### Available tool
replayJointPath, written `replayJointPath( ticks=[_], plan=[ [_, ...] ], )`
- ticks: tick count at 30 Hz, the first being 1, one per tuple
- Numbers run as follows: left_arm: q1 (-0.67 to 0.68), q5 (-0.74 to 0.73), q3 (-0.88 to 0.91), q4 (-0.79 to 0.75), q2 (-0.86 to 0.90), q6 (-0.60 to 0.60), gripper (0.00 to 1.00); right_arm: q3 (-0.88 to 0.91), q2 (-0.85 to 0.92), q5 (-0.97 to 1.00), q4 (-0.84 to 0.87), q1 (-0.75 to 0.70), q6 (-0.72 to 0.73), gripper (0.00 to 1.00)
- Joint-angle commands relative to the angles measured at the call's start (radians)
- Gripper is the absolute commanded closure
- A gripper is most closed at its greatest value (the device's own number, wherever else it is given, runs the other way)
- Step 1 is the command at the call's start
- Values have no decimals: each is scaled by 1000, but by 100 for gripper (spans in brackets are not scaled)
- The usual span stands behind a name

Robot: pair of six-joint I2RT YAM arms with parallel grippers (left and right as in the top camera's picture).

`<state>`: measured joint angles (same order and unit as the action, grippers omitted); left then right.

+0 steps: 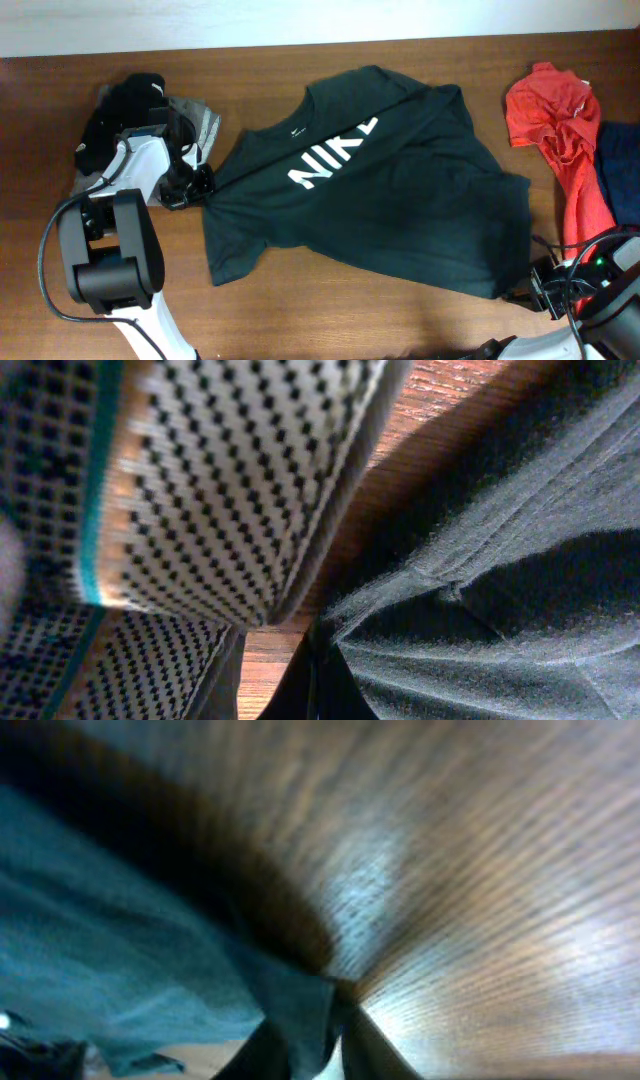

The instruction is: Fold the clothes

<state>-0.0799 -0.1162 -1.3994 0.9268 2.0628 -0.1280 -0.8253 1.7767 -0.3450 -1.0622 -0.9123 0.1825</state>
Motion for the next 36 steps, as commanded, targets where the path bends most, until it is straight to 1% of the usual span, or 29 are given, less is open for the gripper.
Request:
replayJointPath(
  ticks=[1,3,5,7,8,10,12,14,17,20,22,24,25,27,28,30,32,34,36],
  plan=[
    [1,-3,13,-6,8,21,100,-14,-14,0,36,-1,-26,96],
    [1,-21,1,6,-3,23,100,-53,-101,-13,11,-1,-31,96],
    [1,-84,-40,56,-35,28,100,-105,-213,-72,-25,3,-52,96],
    [2,-157,-91,108,-90,74,100,-170,-342,-133,-55,3,-82,96],
    [2,-171,-123,132,-137,85,100,-214,-416,-147,-74,3,-82,96],
    [2,-171,-151,140,-219,85,100,-291,-503,-170,-119,3,-70,96],
    [2,-180,-157,137,-291,100,100,-350,-550,-201,-158,14,-70,96],
    [1,-177,-157,124,-379,122,100,-399,-579,-202,-182,57,-70,96],
    [1,-177,-162,123,-468,122,100,-460,-580,-202,-210,109,-71,96],
    [1,-187,-225,123,-570,121,100,-605,-579,-201,-237,151,-78,96],
    [1,-195,-349,122,-644,122,100,-781,-576,-202,-285,169,-60,96],
    [1,-183,-529,118,-687,122,100,-965,-563,-201,-323,169,-16,96],
    [1,-175,-595,118,-694,122,100,-1005,-559,-201,-330,169,-11,96],
    [0,-172,-771,119,-700,122,100,-1193,-535,-201,-358,169,16,96],
    [0,-172,-914,129,-700,122,100,-1301,-518,-196,-378,164,19,96],
    [0,-169,-1063,154,-700,125,100,-1469,-483,-132,-438,163,48,96],
    [0,-145,-1149,206,-700,125,100,-1558,-459,-85,-477,163,50,96],
    [0,-122,-1183,251,-702,124,100,-1612,-443,-61,-513,163,66,96],
    [0,-103,-1188,290,-704,121,100,-1625,-434,-57,-532,163,66,96]
  ],
)
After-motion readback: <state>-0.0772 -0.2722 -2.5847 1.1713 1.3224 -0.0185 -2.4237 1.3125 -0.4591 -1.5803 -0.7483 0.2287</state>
